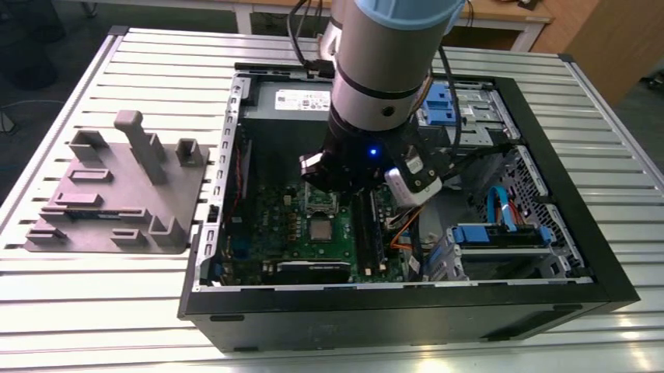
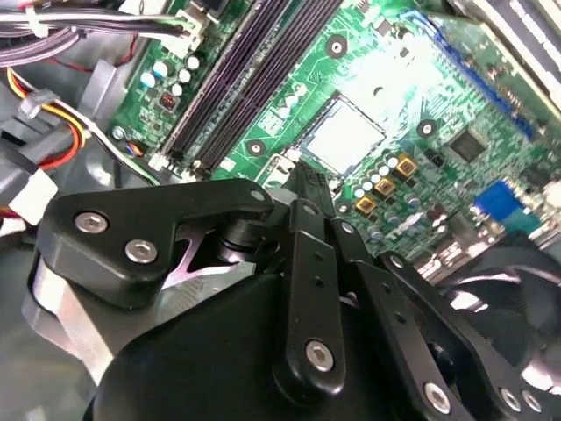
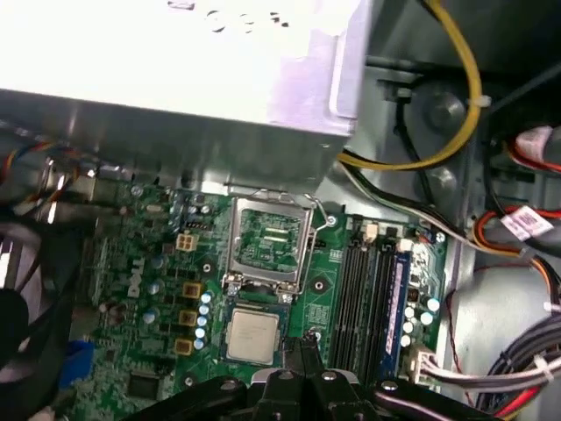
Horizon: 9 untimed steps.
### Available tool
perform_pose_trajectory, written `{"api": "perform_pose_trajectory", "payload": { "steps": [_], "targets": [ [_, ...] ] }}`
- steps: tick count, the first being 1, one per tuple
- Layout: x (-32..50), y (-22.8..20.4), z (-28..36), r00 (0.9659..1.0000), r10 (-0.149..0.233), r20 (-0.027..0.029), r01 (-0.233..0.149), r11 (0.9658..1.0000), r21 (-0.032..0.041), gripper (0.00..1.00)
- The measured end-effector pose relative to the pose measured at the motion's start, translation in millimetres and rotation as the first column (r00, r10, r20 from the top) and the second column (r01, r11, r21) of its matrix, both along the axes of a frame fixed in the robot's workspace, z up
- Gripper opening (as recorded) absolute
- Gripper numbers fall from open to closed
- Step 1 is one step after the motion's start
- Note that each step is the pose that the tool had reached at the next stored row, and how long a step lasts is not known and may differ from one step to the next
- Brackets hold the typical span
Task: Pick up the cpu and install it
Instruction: 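Close the cpu cover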
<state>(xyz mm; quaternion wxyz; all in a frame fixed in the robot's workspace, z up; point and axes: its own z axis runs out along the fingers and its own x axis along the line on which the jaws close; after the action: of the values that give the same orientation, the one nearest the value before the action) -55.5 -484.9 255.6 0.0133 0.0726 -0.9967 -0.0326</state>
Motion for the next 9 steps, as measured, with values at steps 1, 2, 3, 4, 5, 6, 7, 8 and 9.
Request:
{"api": "perform_pose_trajectory", "payload": {
  "steps": [1,2,3,4,5,6,7,8,9],
  "targets": [
    [0.0,0.0,-0.4,0.9998,0.018,0.0000,-0.018,0.9998,0.0001,0.10],
    [0.0,0.0,-0.7,0.9994,0.036,0.0000,-0.036,0.9994,0.0000,0.10],
    [0.0,0.0,-1.1,0.9986,0.054,0.0000,-0.054,0.9986,0.0001,0.10],
    [0.0,0.0,-1.3,0.9974,0.072,0.0000,-0.072,0.9974,0.0000,0.10],
    [0.0,0.0,-1.5,0.9961,0.089,0.0000,-0.089,0.9961,0.0002,0.10],
    [0.0,-0.1,-1.7,0.9948,0.102,0.0005,-0.102,0.9948,0.0031,0.10],
    [0.1,0.0,-1.9,0.9939,0.110,0.0015,-0.110,0.9939,0.0113,0.10],
    [0.0,0.0,-1.9,0.9934,0.115,0.0032,-0.115,0.9930,0.0262,0.10],
    [0.0,0.0,-1.8,0.9930,0.118,0.0053,-0.118,0.9921,0.0439,0.10]
  ]
}}
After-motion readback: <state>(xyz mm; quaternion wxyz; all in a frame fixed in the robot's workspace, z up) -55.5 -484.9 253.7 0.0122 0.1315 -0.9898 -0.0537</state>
